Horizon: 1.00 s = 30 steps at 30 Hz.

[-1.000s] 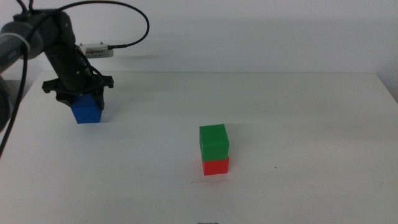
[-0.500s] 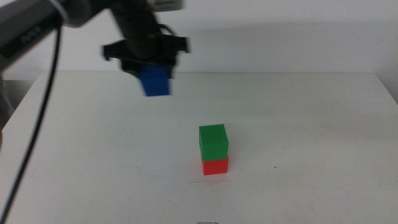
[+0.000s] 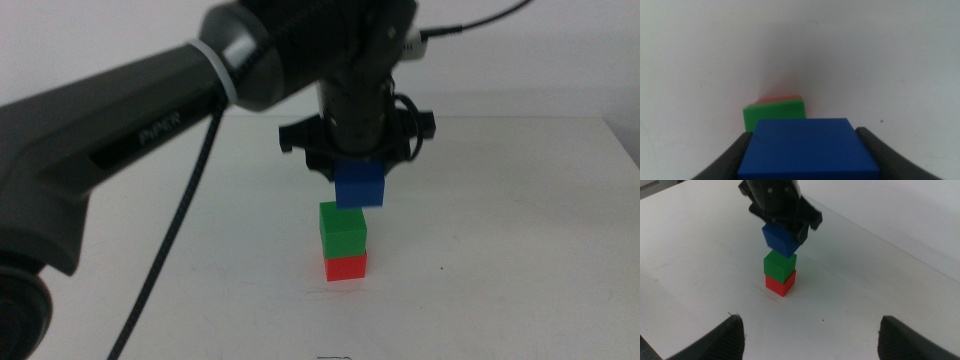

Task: Stack red cubes first, then green, then blue cubes in a specific spot.

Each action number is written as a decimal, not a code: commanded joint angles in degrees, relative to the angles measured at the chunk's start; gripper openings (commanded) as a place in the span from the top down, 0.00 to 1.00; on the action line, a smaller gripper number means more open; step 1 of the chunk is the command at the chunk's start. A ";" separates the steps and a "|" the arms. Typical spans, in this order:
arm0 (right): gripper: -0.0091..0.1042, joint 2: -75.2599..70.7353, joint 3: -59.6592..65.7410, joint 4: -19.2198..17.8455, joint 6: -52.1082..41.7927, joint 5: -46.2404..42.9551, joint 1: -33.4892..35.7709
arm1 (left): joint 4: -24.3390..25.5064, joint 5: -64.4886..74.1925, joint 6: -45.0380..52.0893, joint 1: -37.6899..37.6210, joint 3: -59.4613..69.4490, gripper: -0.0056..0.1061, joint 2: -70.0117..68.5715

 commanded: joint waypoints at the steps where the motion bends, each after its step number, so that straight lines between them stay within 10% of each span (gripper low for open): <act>1: 0.09 0.18 -1.32 -1.78 -0.58 -3.80 -0.38 | 2.27 4.60 -2.80 -0.64 0.37 0.96 -2.98; 30: 0.09 0.18 -1.32 -1.78 -0.58 -3.80 -0.38 | 4.42 -3.21 -9.27 -0.04 3.20 0.96 -0.29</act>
